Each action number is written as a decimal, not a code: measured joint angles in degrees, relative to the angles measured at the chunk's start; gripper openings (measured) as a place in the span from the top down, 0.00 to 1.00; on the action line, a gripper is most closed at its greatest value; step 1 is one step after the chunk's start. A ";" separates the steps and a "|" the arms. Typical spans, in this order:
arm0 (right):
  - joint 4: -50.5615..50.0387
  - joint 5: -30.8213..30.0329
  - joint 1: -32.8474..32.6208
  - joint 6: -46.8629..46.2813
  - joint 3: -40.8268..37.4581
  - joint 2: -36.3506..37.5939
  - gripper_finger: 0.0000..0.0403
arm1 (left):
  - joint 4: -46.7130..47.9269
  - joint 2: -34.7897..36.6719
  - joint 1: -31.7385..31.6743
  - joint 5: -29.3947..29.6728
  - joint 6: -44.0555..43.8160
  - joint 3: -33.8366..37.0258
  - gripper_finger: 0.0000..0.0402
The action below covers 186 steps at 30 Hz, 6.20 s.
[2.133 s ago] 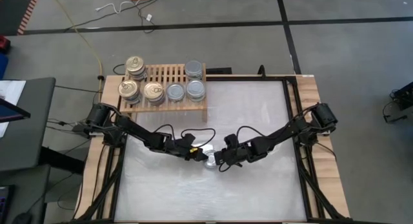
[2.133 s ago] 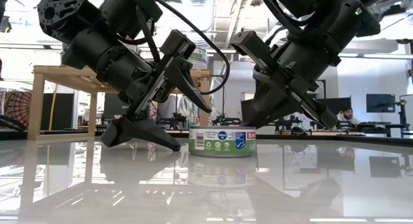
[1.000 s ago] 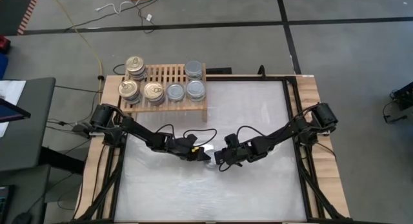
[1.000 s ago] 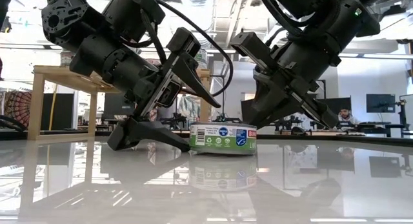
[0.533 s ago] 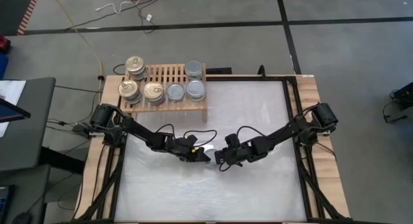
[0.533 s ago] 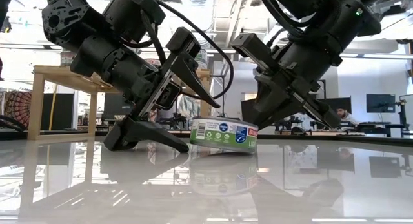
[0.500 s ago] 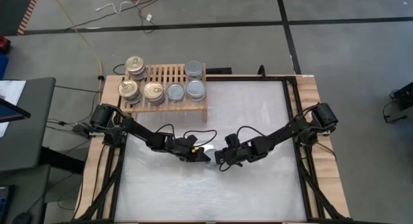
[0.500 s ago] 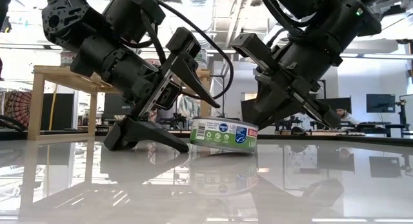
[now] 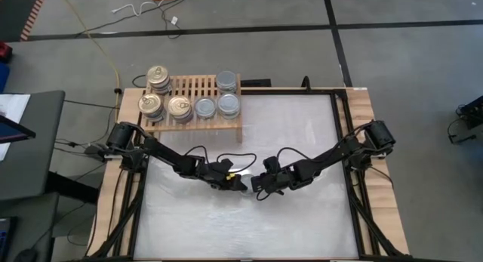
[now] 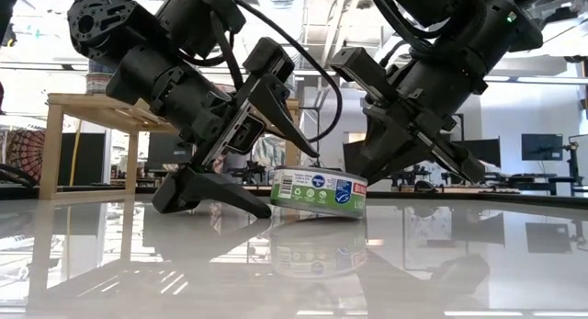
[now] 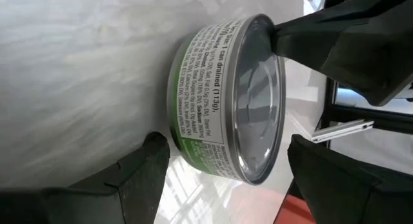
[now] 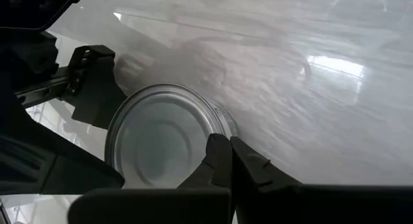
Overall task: Stack canned seafood by type on shelf
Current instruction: Stack the green tuna can on top of the bottom left green tuna can on the shelf
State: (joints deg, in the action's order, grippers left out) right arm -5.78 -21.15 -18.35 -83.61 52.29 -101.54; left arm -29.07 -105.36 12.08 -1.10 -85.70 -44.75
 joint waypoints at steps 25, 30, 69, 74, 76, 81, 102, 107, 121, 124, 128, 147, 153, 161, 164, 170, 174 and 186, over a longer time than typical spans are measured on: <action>-0.41 0.42 -0.79 0.11 -0.22 -0.26 0.95 | -12.17 -5.86 -1.48 -1.84 -3.50 -1.64 0.24; 0.10 0.41 -1.10 0.66 -0.17 -0.23 0.94 | -11.79 -5.84 -1.66 -2.75 -4.36 -1.64 0.24; -25.02 3.17 -3.16 23.68 -11.53 31.42 0.96 | -11.43 2.61 -2.51 6.01 -1.06 -1.31 0.68; -2.47 8.94 -1.63 38.09 -24.43 45.05 0.96 | -11.19 5.16 -2.09 11.98 -1.81 -1.33 0.68; 6.01 13.51 0.09 44.97 -28.58 49.27 0.95 | -11.46 6.74 -1.80 15.06 -1.78 -1.36 0.68; 10.39 18.75 6.01 52.38 -33.87 54.31 0.95 | -8.79 11.60 -0.32 26.82 -0.52 -1.81 0.68; 10.93 42.31 19.50 65.69 -34.60 53.53 0.95 | 21.39 19.78 7.54 81.34 -7.82 -15.93 0.68; 11.22 42.39 19.54 65.68 -34.60 53.54 0.95 | 33.06 21.11 6.41 82.88 -21.28 -15.93 0.68; 12.04 42.42 19.54 66.14 -34.60 53.54 0.95 | 50.11 21.07 3.10 80.78 -43.34 -15.93 0.67; 12.05 42.40 19.69 66.20 -34.60 53.53 0.95 | 48.74 21.07 1.75 80.86 -43.84 -15.93 0.67; 12.04 42.40 19.69 67.04 -34.60 53.55 0.95 | 43.92 21.07 -0.41 81.08 -39.58 -15.93 0.66; 11.82 43.82 19.46 67.14 -34.58 53.54 0.95 | 38.29 21.07 -6.09 79.38 -41.44 -15.93 0.60; 11.82 43.83 19.47 67.14 -34.58 53.55 0.95 | 38.35 21.07 -7.20 79.56 -37.69 -15.93 0.60; 11.78 43.86 19.46 67.10 -34.58 53.53 0.95 | 38.59 21.07 -7.19 77.04 -38.17 -15.93 0.59; 11.76 44.05 19.47 67.06 -34.58 53.54 0.95 | 38.67 21.05 -7.15 76.30 -38.37 -15.93 0.59; 11.09 45.29 19.45 67.04 -34.58 53.54 0.95 | 38.64 21.06 -7.15 76.33 -38.39 -15.93 0.59; 10.55 45.33 19.47 67.04 -34.58 53.53 0.95 | 38.67 21.06 -7.15 78.04 -38.21 -15.93 0.59; 10.49 45.83 19.47 67.10 -34.58 53.55 0.95 | 38.66 21.07 -8.09 79.66 -36.74 -15.93 0.59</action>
State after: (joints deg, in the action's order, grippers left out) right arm 4.71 24.69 1.13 -16.51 17.72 -47.99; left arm 9.58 -84.29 3.99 78.55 -122.44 -60.69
